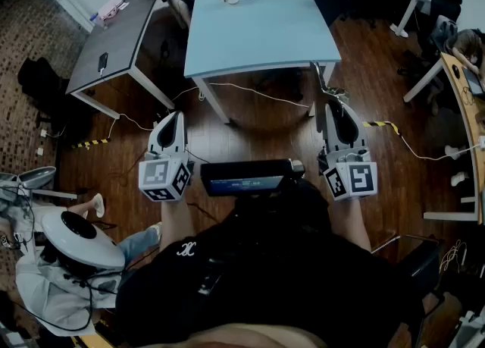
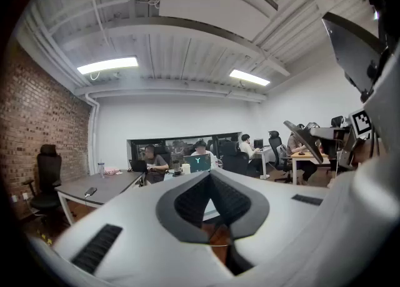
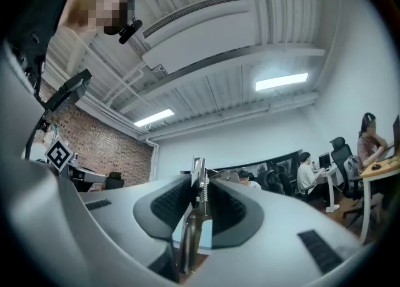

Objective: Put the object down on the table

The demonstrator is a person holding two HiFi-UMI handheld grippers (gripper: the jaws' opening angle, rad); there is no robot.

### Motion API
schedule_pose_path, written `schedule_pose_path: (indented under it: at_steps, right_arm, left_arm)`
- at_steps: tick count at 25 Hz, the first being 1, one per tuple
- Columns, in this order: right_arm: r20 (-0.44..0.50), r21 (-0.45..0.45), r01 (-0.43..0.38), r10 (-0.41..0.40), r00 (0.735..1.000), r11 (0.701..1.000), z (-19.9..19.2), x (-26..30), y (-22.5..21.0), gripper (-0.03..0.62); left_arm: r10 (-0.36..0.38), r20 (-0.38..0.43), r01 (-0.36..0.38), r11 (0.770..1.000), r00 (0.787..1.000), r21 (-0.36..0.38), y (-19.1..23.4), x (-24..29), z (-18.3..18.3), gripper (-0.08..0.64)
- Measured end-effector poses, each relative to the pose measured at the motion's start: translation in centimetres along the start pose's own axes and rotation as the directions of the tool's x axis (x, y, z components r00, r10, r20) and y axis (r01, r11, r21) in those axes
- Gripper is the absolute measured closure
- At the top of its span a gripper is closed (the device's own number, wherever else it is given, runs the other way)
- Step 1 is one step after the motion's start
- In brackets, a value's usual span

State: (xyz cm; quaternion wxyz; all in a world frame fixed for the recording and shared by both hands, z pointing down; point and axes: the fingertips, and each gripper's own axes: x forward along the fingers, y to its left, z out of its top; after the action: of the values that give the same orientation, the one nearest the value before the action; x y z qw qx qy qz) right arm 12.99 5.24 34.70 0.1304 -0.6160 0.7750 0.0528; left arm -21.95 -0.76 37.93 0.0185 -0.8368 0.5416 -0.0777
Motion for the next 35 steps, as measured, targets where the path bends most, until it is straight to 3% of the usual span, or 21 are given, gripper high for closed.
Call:
schedule_pose_path:
  at_steps: [9,15,23,28,32,35]
  right_arm:
    - [0.009,0.033,-0.051,0.050,0.999,0.998,-3.8,8.6,-4.7,0.528]
    - [-0.007,0.035,-0.113,0.113,0.994,0.993,-6.1,18.6,-9.7,0.528]
    - [-0.035,0.046,-0.169,0.171,0.985,0.984,-9.1,29.9,-16.4,0.528]
    - [-0.090,0.062,-0.172,0.177,0.980,0.983,-11.9,33.7,-17.9,0.528]
    - [-0.165,0.001,-0.189,0.186,0.969,0.982,-14.9,36.1,-18.0,0.528]
    - [-0.212,0.033,-0.187,0.189,0.959,0.982,-17.6,37.5,-17.7,0.528]
  left_arm:
    - [0.046,-0.031,-0.046,0.999,0.998,0.011,1.0,8.5,-1.1,0.565]
    - [0.071,-0.021,-0.071,0.997,0.997,0.025,2.1,18.4,1.1,0.565]
    - [0.047,0.019,-0.048,0.998,0.999,0.050,1.4,31.9,4.8,0.563]
    - [0.044,-0.011,-0.044,0.998,0.999,0.034,2.1,35.8,4.1,0.563]
    - [0.052,-0.051,-0.052,0.999,0.997,0.010,3.5,37.5,2.8,0.564]
    - [0.047,-0.066,-0.046,0.999,0.997,0.018,4.3,38.1,2.3,0.563]
